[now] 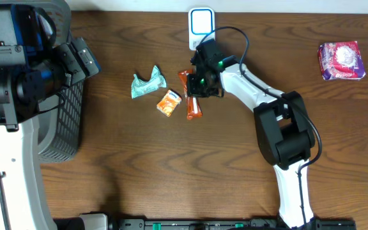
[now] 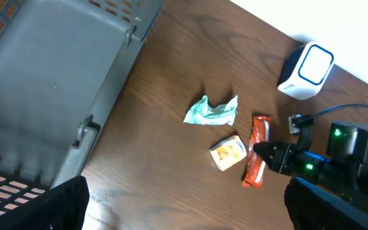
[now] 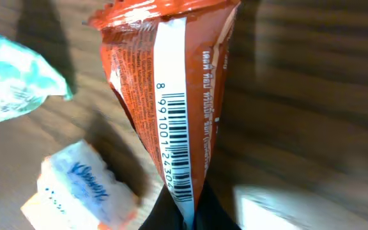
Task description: Scan the item barcode
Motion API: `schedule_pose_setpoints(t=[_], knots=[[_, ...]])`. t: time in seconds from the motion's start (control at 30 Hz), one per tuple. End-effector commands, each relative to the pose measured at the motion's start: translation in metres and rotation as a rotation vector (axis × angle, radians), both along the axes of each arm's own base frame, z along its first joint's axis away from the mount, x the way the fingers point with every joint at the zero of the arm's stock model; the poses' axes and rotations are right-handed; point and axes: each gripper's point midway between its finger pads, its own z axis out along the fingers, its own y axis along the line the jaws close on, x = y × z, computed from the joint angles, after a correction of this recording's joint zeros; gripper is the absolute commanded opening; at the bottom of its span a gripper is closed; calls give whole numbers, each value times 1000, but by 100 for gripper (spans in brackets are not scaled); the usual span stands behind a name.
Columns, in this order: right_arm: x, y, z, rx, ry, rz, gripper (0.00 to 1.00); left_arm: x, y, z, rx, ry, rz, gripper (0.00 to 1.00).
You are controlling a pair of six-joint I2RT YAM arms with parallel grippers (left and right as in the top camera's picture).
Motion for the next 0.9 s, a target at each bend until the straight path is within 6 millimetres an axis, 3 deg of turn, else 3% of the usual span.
schedule_pose_setpoints(t=[0.0,0.17,0.3,0.37,0.57,0.7,0.73,0.8,0.87], knots=[[31,-31,39,-44,-87,-72,1,1,3,-3,15,9,-2,98],[46,-109,81,-476,-242,-195,1,1,3,-3,14,9,-2,98],[34,-179,109,-973,-335,-286,1,1,3,-3,14,9,-2,98],[23,-207,114,-1216,-361,-318,1,1,3,-3,14,9,-2,98],[6,-211,59,-1282,-248,-222,1,1,3,-3,14,9,-2,98],[-8,-180,19,-1141,-143,-151,5,1,3,-3,15,9,-2,98],[-11,-172,15,-1111,-132,-139,10,1,3,-3,14,9,-2,98],[-13,-158,16,-1072,-134,-122,38,1,3,-3,15,9,-2,98],[-9,-146,29,-1046,-157,-120,44,1,3,-3,14,9,-2,98]])
